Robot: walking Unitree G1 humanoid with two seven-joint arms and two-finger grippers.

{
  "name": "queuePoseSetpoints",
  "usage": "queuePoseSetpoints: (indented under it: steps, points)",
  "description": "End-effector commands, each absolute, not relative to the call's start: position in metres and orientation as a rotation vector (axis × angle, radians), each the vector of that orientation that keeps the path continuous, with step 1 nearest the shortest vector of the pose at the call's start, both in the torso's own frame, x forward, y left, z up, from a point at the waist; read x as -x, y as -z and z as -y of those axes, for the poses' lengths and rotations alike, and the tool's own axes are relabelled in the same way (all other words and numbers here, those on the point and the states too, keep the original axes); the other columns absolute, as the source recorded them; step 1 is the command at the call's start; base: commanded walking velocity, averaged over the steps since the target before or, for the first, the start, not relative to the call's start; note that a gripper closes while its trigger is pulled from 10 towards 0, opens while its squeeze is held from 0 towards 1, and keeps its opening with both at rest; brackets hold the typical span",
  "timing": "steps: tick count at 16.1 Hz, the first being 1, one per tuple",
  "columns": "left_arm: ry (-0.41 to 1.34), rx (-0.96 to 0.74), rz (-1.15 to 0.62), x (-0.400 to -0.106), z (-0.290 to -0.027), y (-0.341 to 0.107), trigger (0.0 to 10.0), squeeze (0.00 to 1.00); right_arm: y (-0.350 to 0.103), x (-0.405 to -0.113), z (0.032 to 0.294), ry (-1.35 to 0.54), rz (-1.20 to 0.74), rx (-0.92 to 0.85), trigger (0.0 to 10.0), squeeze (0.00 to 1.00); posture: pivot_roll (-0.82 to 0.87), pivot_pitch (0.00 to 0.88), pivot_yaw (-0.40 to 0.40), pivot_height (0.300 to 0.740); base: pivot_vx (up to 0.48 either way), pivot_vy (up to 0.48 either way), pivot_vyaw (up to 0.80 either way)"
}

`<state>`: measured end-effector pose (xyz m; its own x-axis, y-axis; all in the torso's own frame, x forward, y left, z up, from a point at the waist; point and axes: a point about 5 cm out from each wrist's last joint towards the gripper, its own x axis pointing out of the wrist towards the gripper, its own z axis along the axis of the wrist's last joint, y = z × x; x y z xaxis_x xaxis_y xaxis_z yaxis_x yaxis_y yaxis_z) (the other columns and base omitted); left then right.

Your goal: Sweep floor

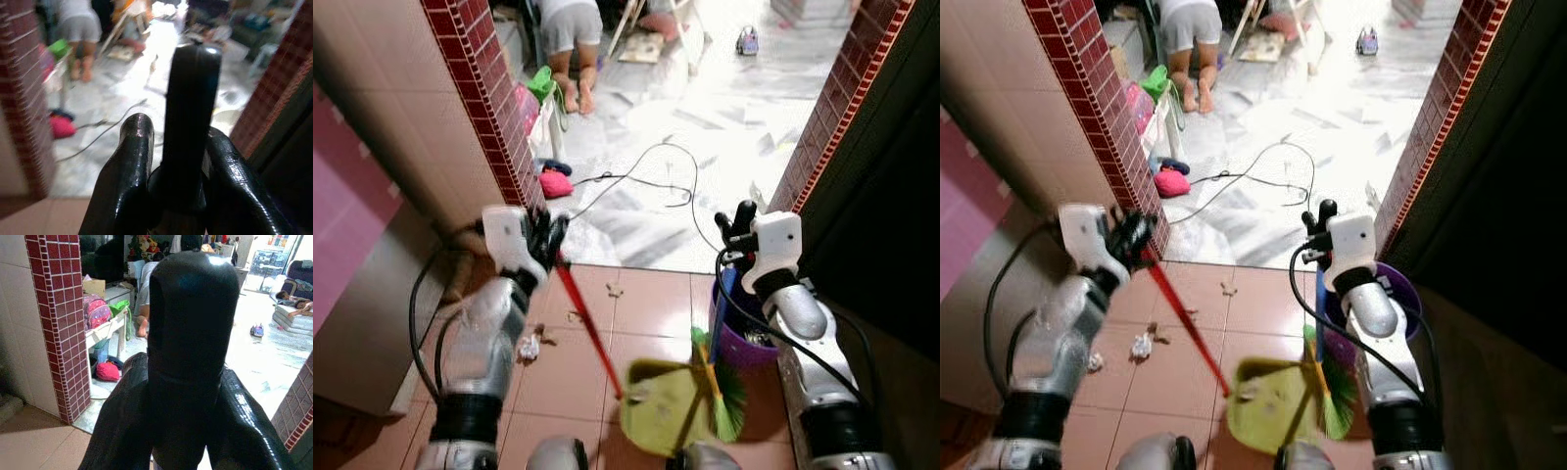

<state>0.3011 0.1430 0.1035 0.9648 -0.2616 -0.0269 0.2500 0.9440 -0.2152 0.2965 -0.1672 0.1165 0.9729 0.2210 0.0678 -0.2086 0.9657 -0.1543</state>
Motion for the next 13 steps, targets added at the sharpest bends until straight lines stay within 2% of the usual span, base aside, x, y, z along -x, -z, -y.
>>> queuePoseSetpoints:
  steps: [1,6,10,13]
  points:
    - [0.214,0.17,0.027,-0.302,-0.15,-0.119,10.0,0.0,-0.108,-0.295,0.169,-0.188,0.051,0.09,10.0,0.0,-0.1,0.0,0.061,0.74,0.0,0.0,0.0]
    - [0.088,0.128,0.113,-0.31,-0.158,-0.133,10.0,0.0,-0.105,-0.291,0.161,-0.172,0.057,0.024,10.0,0.0,-0.09,0.0,0.043,0.74,0.0,0.0,-0.09]
    - [0.045,0.146,0.066,-0.308,-0.164,-0.121,10.0,0.0,-0.096,-0.288,0.165,-0.15,0.029,0.003,10.0,0.0,-0.09,0.0,0.053,0.74,0.0,0.0,-0.8]
    - [0.039,0.193,0.016,-0.298,-0.155,-0.105,10.0,0.0,-0.09,-0.29,0.167,-0.119,0.007,-0.023,10.0,0.0,-0.09,0.0,0.067,0.74,0.0,0.0,-0.8]
